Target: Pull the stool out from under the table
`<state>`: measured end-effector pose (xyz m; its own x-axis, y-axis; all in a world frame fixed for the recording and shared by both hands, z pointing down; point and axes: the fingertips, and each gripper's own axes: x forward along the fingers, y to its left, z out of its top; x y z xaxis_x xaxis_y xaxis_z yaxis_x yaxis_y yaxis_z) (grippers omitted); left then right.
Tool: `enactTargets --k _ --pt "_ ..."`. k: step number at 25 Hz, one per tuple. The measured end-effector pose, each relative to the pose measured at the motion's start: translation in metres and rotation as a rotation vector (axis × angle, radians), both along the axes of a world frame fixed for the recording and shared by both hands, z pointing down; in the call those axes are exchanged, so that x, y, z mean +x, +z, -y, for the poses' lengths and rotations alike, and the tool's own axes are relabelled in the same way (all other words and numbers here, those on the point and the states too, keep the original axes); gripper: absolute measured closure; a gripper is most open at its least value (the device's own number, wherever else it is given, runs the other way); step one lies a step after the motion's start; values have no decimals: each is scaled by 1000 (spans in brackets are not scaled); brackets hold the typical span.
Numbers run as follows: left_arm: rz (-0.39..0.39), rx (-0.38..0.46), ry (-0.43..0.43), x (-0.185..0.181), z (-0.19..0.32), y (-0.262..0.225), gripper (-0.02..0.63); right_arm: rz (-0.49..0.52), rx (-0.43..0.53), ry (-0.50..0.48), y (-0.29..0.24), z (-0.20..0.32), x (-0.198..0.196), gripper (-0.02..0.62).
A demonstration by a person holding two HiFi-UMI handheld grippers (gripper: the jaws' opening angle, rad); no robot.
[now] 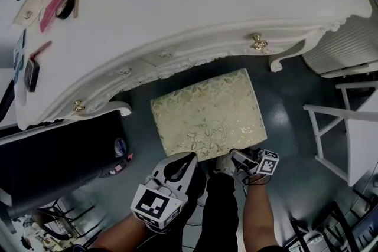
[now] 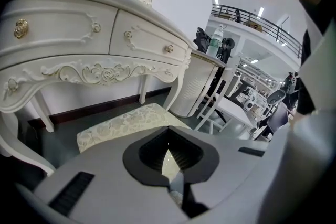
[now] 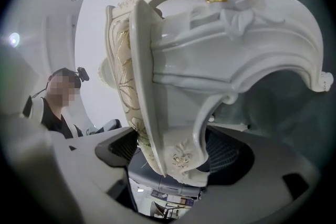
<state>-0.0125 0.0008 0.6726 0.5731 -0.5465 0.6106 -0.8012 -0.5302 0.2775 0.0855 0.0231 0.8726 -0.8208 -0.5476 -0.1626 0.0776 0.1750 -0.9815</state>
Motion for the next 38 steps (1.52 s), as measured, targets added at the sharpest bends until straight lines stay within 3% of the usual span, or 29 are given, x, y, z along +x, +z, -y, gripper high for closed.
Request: enactTargets --k 7,11,15,16,18,21,27,31,38 --pt "2 -16 5 15 -7 -3 600 -21 -104 5 5 -40 28 184" --pt "-5 -24 1 23 -6 -6 601 -204 -191 -1 14 -64 35 183" --pt "-19 -24 -2 33 -2 -19 600 -363 -167 -128 -3 -99 28 187" --pt "-21 -24 -6 33 -1 -23 600 -442 -156 -139 -8 -105 30 220" --pt "-26 -24 -17 33 2 -32 601 -647 -135 -124 -17 -108 41 584" --pt "-31 -26 -38 29 5 -42 601 -847 -49 -78 -54 -94 55 586" --pt "-59 -17 -125 6 17 -100 600 -1020 208 1 -191 -38 47 586" --pt "-91 60 -150 1 30 -167 601 -1036 398 66 -300 -2 26 586" --pt "-141 225 -217 -16 52 -295 601 -1081 620 175 -464 32 -10 586"
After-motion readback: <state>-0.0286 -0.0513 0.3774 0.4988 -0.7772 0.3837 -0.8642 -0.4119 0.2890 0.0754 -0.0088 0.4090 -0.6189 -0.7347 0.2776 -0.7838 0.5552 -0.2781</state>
